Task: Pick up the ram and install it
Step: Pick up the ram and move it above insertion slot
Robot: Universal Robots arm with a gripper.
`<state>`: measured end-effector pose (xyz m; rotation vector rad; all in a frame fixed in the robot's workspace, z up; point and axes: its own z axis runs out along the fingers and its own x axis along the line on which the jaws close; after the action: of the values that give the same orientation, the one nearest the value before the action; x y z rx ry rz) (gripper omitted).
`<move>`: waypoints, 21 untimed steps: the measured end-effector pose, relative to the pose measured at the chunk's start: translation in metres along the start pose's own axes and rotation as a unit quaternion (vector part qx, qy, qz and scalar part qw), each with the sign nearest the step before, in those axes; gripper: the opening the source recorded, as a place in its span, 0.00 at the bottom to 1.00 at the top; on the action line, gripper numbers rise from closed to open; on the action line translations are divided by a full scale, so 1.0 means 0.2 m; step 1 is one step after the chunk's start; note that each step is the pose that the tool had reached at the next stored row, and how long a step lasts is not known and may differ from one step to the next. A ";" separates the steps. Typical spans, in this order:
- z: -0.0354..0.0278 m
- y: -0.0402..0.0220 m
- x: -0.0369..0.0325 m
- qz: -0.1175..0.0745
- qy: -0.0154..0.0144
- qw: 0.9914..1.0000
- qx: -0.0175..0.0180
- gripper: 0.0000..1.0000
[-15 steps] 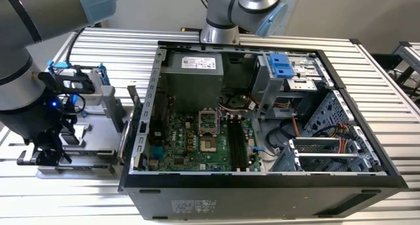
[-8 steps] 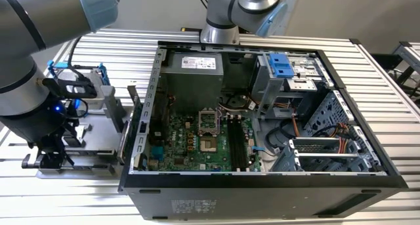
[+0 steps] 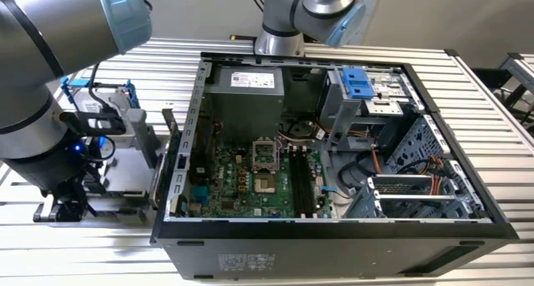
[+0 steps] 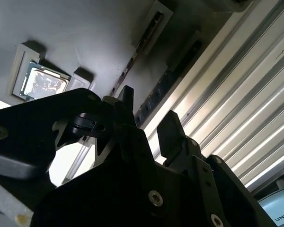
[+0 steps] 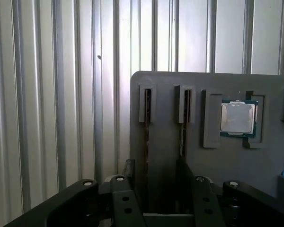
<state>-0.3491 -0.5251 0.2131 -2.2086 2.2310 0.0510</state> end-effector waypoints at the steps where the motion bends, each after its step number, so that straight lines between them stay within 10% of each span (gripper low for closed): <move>1: 0.008 0.000 0.003 0.000 0.000 1.000 0.000 1.00; 10: 0.087 -0.002 0.012 -0.001 0.000 1.000 0.000 1.00; 21: 0.092 -0.002 0.015 -0.001 0.000 1.000 0.000 1.00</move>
<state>-0.3491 -0.5275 0.1947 -2.2095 2.2297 0.0512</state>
